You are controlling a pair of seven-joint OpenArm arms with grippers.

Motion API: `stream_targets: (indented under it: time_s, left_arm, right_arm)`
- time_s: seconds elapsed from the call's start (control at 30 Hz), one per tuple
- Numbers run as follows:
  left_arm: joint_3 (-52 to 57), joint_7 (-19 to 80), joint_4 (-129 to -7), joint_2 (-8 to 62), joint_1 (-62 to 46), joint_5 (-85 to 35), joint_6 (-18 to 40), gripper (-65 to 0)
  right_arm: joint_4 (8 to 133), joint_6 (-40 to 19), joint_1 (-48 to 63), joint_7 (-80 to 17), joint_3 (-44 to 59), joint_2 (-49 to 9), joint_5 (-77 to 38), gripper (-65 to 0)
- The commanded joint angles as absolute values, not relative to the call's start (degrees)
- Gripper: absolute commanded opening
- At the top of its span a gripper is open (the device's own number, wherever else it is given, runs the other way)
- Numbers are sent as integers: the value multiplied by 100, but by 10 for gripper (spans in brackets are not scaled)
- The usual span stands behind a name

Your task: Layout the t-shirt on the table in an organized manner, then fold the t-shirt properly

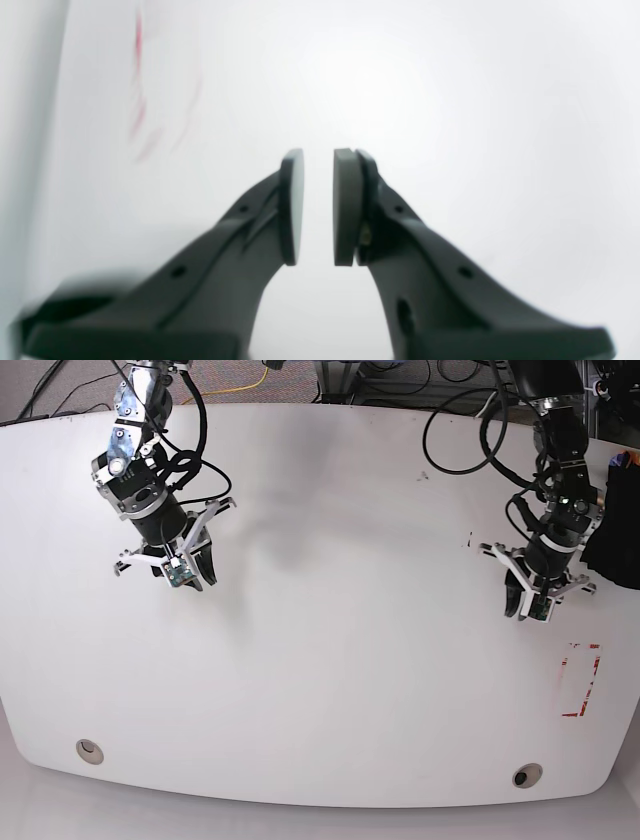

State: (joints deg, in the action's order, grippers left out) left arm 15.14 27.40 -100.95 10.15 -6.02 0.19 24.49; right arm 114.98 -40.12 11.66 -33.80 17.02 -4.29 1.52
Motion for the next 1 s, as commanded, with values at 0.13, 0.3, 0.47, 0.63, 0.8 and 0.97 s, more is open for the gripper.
stream_targets:
  time_s: [0.13,0.3,0.47,0.63,0.8,0.97]
  left_arm:
    - [1437,1393,-10193,646,-910,48,1798,-562]
    - [1112,831,-10202,462,-1323,48,1763,-562]
    - [884,585,-10422,462,-1859,48,1763,-562]
    - [875,602,-10985,462,-2545,48,1763,-562]
    - [875,611,-11407,470,-3433,31,1771,-562]
    - [884,576,-11477,479,-4145,22,1771,-562]
  right_arm:
    - [11530,-3978,1209,-2167,1736,-66,716,-547]
    - [11486,-3741,1543,-1534,1745,4,875,-550]
    - [11398,-3310,2053,-980,1719,-4,866,-549]
    - [11398,-3257,2686,-848,1727,-22,831,-549]
    - [11451,-3231,3407,-840,1745,-119,435,-549]
    - [11459,-3213,3899,-840,1763,-418,119,-552]
